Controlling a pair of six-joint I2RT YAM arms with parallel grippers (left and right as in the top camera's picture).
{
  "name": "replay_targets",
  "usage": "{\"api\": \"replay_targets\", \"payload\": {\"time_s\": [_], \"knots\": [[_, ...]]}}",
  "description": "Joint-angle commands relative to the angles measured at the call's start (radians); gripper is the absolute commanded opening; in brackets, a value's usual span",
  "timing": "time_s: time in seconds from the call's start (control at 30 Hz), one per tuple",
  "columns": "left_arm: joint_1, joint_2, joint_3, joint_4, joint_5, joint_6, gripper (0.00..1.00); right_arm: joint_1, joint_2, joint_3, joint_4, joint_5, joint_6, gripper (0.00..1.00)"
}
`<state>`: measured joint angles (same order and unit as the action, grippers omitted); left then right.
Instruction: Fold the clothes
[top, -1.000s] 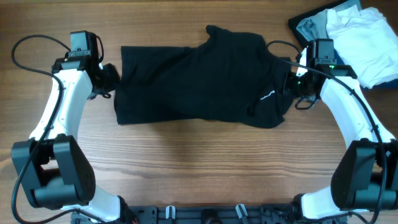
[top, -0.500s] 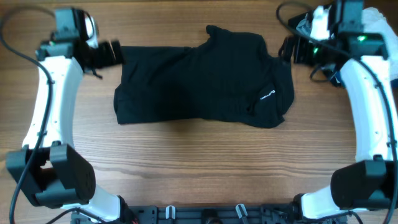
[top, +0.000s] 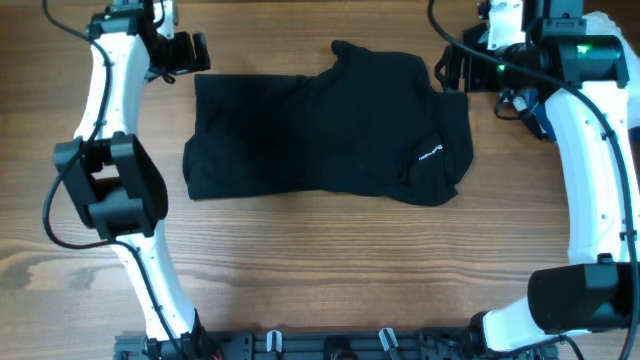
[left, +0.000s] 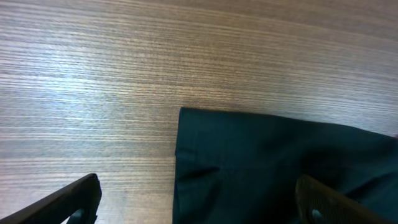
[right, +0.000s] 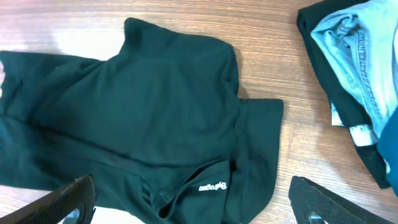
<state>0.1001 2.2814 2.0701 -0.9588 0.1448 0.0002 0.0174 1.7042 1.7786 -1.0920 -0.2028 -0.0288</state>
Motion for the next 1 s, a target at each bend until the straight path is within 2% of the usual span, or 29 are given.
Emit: {"api": "replay_targets", "payload": {"time_s": [0.0,0.3,0.5,0.77,0.87,0.93,0.97], "knots": [[0.007,0.045,0.036,0.029,0.015,0.023,0.96,0.003,0.014,0.014,-0.001,-0.037,-0.016,1.0],[-0.019,0.138,0.035,0.079,0.015,0.033,0.91,0.003,0.014,0.013,0.0,-0.043,-0.016,0.99],[-0.051,0.17,0.035,0.123,0.01,0.05,0.87,0.003,0.014,0.013,0.0,-0.043,-0.016,0.93],[-0.055,0.232,0.035,0.138,-0.076,0.072,0.81,0.003,0.015,0.013,0.012,-0.043,-0.016,0.88],[-0.057,0.234,0.035,0.137,-0.075,0.071,0.74,0.003,0.016,0.013,0.042,-0.066,-0.016,0.83],[-0.061,0.235,0.035,0.128,-0.075,0.071,0.63,0.011,0.018,0.013,0.059,-0.069,-0.016,0.81],[-0.064,0.235,0.035,0.116,-0.075,0.071,0.54,0.016,0.021,0.013,0.071,-0.069,-0.016,0.8]]}}
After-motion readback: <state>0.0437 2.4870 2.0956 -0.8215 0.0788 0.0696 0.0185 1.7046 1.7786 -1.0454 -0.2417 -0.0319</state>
